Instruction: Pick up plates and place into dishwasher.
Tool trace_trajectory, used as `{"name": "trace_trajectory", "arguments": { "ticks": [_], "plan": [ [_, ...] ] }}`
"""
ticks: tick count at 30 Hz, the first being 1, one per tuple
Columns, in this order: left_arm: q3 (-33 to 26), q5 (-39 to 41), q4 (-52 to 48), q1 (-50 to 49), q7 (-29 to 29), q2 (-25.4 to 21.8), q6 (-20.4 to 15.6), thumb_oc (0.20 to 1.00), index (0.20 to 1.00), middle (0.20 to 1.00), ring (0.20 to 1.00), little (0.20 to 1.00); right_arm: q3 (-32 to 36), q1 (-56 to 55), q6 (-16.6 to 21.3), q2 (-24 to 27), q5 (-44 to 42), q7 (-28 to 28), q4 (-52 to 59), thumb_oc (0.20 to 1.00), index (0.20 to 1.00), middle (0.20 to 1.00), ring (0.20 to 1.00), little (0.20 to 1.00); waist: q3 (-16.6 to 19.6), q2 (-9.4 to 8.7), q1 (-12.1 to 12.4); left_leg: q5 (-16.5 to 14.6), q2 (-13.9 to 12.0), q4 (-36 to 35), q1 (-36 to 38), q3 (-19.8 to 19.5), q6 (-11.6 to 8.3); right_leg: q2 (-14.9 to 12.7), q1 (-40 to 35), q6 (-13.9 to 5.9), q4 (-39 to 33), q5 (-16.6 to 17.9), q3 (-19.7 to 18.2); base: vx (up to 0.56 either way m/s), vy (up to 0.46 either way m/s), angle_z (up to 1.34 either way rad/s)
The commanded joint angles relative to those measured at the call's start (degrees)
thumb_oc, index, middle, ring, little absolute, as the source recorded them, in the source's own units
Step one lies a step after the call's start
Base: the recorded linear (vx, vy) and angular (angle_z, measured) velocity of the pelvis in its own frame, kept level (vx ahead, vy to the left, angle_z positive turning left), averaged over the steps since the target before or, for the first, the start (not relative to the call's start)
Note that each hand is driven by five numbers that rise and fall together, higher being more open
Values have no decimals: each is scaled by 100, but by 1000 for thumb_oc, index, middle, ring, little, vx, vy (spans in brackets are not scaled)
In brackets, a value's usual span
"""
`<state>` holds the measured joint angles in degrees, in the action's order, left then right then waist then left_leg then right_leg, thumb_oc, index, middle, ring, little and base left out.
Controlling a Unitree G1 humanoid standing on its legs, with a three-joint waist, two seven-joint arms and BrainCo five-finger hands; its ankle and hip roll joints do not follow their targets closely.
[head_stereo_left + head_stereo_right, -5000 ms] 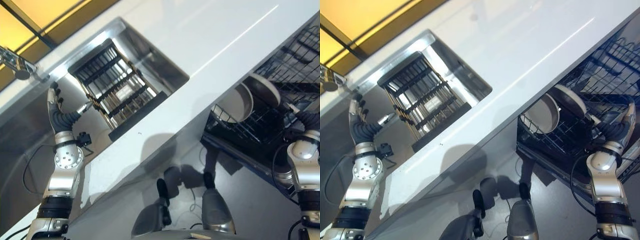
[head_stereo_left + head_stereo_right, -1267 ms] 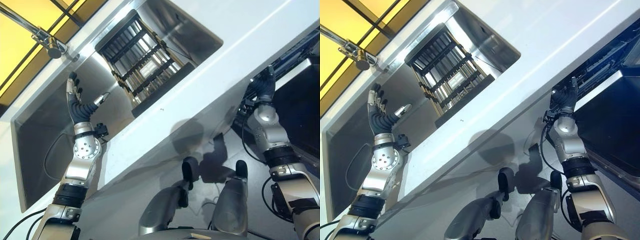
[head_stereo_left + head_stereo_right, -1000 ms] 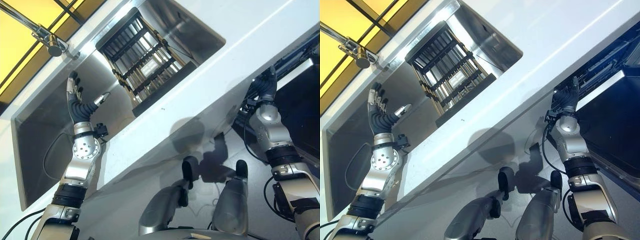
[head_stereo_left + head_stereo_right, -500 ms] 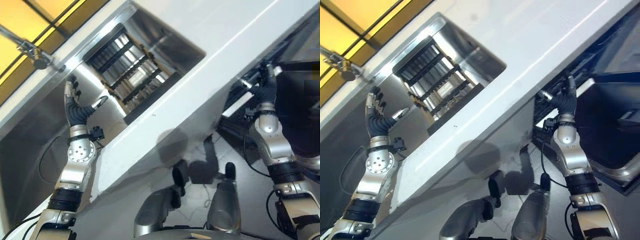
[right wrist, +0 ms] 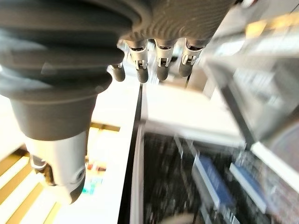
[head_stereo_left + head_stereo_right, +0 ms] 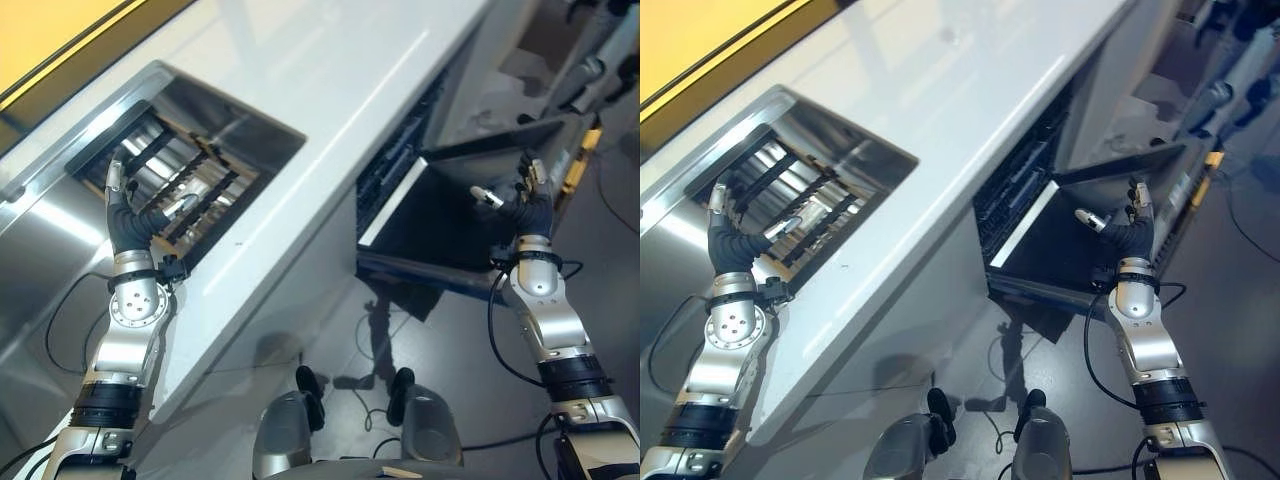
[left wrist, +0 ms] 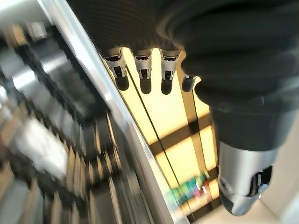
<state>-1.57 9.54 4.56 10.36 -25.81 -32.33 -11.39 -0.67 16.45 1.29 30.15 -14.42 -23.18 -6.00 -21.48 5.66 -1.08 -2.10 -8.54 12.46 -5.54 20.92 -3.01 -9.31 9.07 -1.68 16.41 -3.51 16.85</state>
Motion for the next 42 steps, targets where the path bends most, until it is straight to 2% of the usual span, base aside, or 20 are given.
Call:
{"name": "trace_trajectory", "arguments": {
  "ticks": [1, 6, 11, 12, 15, 17, 21, 26, 29, 31, 36, 39, 42],
  "plan": [
    [25, -155, -167, 134, -98, -33, -78, 1000, 1000, 1000, 1000, 1000, 204, 40, 178, -34, 74, -246, 227, 1000, 1000, 1000, 1000, 1000, 47, -72, -69, 615, 174, -442, -458, -103, 136, 58, -376, -97, 333, -390, -72, -148, -74, -42],
    [-61, -152, -95, 13, -83, 54, -150, 1000, 1000, 1000, 1000, 1000, 431, -103, 149, -96, 2, -905, 86, 1000, 1000, 1000, 1000, 1000, -72, -1, -138, 652, 48, -184, -709, -71, 49, 198, -265, 53, 474, -501, -164, -146, -25, -18],
    [5, -101, -58, -61, -212, 180, -232, 1000, 1000, 1000, 1000, 1000, 629, -108, -106, -66, -205, -1518, -120, 1000, 1000, 1000, 1000, 1000, -221, 263, -256, 712, -67, 31, -975, 72, -32, 195, -5, 141, 836, -705, -266, -91, 107, -10],
    [65, -65, -43, -11, -282, 201, -209, 1000, 1000, 1000, 1000, 1000, 623, -47, -174, -45, -368, -1621, -228, 1000, 1000, 1000, 1000, 1000, -296, 391, -293, 807, -119, 34, -1082, 148, -35, 224, 124, 177, 897, -693, -296, -114, 178, -11],
    [169, -9, -7, 117, -413, 226, -171, 1000, 1000, 1000, 1000, 1000, 579, 118, -206, -22, -555, -1793, -474, 1000, 1000, 1000, 1000, 1000, -439, 560, -355, 844, -102, 129, -1335, 226, -51, 162, 477, 200, 1246, -876, -367, -105, 136, -11],
    [222, 37, -30, 219, -491, 207, -123, 1000, 1000, 1000, 1000, 1000, 515, 266, -100, -99, -789, -1890, -680, 1000, 1000, 1000, 1000, 1000, -569, 697, -371, 884, -64, 97, -1483, 305, -24, 149, 724, 215, 1416, -946, -398, -99, 100, -5],
    [289, 67, -43, 419, -499, 159, -60, 1000, 1000, 1000, 1000, 1000, 463, 494, 202, -215, -1202, -2194, -1024, 1000, 1000, 1000, 1000, 1000, -748, 855, -377, 919, 10, 100, -1709, 372, -1, 118, 1045, 231, 1604, -1023, -443, -68, 45, -8],
    [481, 154, -61, 640, -525, 140, -33, 1000, 1000, 1000, 1000, 1000, 619, 824, 692, -386, -1635, -3186, -1463, 1000, 1000, 1000, 1000, 1000, -831, 1145, -366, 901, 196, 172, -2068, 298, 19, 6, 1590, 248, 1933, -1139, -525, -25, 67, -7],
    [608, 202, -116, 654, -562, 173, -28, 1000, 1000, 1000, 1000, 1000, 701, 1017, 817, -494, -1849, -3417, -1550, 1000, 1000, 1000, 1000, 1000, -831, 1297, -349, 884, 307, 211, -2231, 233, 32, -57, 1884, 250, 2093, -1164, -614, 29, 75, -2],
    [694, 212, -210, 631, -547, 197, -54, 1000, 1000, 1000, 1000, 1000, 610, 1219, 841, -572, -2055, -3107, -1592, 1000, 1000, 1000, 1000, 1000, -831, 1408, -269, 897, 404, 203, -2356, 119, 25, -91, 2031, 274, 2173, -1190, -666, 68, 61, 3],
    [678, 153, -393, 688, -381, 233, 52, 1000, 1000, 1000, 1000, 1000, 371, 1636, 846, -510, -2559, -2054, -1557, 1000, 1000, 1000, 1000, 1000, -831, 1505, -150, 889, 488, 274, -2632, 53, 65, -141, 2431, 296, 2394, -1225, -683, 33, -8, 3],
    [740, 116, -328, 848, -298, 198, 77, 1000, 1000, 1000, 1000, 1000, 172, 1960, 832, -503, -3210, -893, -1548, 1000, 1000, 1000, 1000, 1000, -831, 1560, -57, 926, 530, 294, -2873, 0, 49, -162, 2762, 290, 2558, -1236, -675, -10, -54, 2],
    [771, 126, -297, 944, -276, 144, 73, 1000, 1000, 1000, 1000, 1000, 3, 2199, 786, -449, -3631, -216, -1527, 1000, 1000, 1000, 1000, 1000, -831, 1618, 19, 959, 541, 313, -3039, -49, 41, -217, 3023, 272, 2711, -1245, -685, 10, -50, 3]
  ]
}}
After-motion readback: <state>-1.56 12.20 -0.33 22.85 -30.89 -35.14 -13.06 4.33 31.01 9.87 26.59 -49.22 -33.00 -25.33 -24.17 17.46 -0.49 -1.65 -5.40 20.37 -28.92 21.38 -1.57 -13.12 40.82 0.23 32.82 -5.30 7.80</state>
